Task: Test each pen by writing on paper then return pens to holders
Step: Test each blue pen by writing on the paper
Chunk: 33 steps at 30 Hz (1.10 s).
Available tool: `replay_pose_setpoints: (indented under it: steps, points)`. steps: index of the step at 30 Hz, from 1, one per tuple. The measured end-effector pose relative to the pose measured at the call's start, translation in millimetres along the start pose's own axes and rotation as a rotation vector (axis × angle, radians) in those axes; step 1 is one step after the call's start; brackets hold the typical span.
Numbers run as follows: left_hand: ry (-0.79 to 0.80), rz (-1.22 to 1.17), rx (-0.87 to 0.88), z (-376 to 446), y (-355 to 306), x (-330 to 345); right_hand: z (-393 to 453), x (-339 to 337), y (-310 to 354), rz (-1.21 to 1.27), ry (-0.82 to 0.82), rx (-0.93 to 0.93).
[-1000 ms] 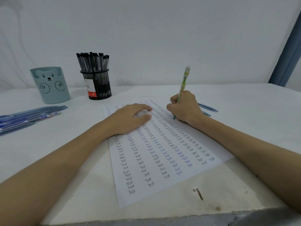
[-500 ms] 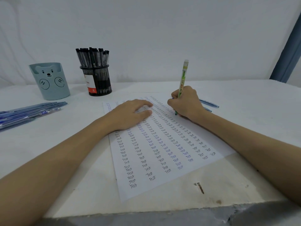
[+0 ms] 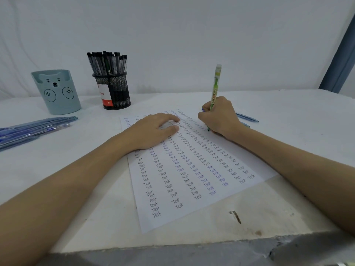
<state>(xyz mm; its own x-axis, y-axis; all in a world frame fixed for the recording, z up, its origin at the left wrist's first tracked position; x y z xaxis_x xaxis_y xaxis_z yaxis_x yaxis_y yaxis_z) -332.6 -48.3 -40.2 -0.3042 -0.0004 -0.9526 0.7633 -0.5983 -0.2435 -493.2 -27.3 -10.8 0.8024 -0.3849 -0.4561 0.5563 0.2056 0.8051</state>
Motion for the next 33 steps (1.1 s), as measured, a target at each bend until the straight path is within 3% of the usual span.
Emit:
replay_pose_setpoints:
  steps: [13,20,25,33]
  points:
    - [0.007,0.001,-0.008,-0.9,-0.5,-0.3,-1.2,0.2,4.3,-0.071,-0.013,-0.048]
    - [-0.003,-0.011,-0.004,-2.1,-2.0,-2.1,-0.1,-11.0,-12.8,0.284,-0.111,0.134]
    - [-0.029,-0.015,0.005,-2.0,-3.0,-4.0,-0.4,-7.6,-6.2,0.388,0.023,0.194]
    - [-0.202,-0.057,0.023,-5.2,-18.8,-30.1,-5.4,-15.4,15.3,0.323,0.227,0.120]
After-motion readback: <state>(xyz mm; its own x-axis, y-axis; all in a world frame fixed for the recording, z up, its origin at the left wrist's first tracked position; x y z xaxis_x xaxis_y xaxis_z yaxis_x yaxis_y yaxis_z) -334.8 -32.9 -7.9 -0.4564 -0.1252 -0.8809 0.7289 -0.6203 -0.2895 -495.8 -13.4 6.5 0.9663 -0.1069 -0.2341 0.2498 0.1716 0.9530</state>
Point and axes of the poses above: each hand's wrist, its own z-axis towards the middle knuckle, its own x-axis out of the palm, y = z × x, the point moved 8 cm from there along z, towards the middle knuckle, and after that the axes turned 11 degrees about z, right-handed, at the moved point
